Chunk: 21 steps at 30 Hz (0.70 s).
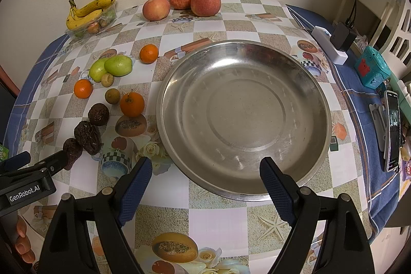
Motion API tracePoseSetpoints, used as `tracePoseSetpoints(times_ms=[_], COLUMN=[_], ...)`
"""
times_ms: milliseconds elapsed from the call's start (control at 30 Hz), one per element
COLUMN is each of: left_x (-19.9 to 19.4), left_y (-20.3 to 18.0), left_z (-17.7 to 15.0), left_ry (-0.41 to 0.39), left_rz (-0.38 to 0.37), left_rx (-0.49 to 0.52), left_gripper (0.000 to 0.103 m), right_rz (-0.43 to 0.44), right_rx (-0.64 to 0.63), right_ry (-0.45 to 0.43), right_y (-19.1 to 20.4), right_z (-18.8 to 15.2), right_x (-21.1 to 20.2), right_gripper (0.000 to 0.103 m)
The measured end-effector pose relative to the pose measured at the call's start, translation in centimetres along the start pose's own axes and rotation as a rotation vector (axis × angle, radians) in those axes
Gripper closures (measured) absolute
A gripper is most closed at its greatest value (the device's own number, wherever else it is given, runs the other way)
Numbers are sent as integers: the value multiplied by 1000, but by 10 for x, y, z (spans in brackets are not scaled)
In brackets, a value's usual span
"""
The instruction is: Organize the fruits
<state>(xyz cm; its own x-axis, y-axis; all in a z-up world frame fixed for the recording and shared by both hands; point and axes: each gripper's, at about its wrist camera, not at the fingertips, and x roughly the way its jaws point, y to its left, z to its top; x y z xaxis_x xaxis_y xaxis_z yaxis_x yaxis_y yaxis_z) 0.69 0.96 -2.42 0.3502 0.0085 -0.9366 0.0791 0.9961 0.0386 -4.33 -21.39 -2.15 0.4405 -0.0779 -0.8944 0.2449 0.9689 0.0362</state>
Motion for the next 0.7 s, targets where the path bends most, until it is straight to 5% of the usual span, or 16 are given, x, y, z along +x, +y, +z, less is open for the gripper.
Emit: tracePoseSetpoints(times_ms=[700], left_x=[1], left_y=[-2], left_z=[4], left_ry=[15], left_rz=[-8], left_rx=[-2], left_gripper=[0], right_rz=[1], right_rx=[-1], right_ry=[2], right_y=[0], right_z=[1], right_x=[0], right_gripper=[17])
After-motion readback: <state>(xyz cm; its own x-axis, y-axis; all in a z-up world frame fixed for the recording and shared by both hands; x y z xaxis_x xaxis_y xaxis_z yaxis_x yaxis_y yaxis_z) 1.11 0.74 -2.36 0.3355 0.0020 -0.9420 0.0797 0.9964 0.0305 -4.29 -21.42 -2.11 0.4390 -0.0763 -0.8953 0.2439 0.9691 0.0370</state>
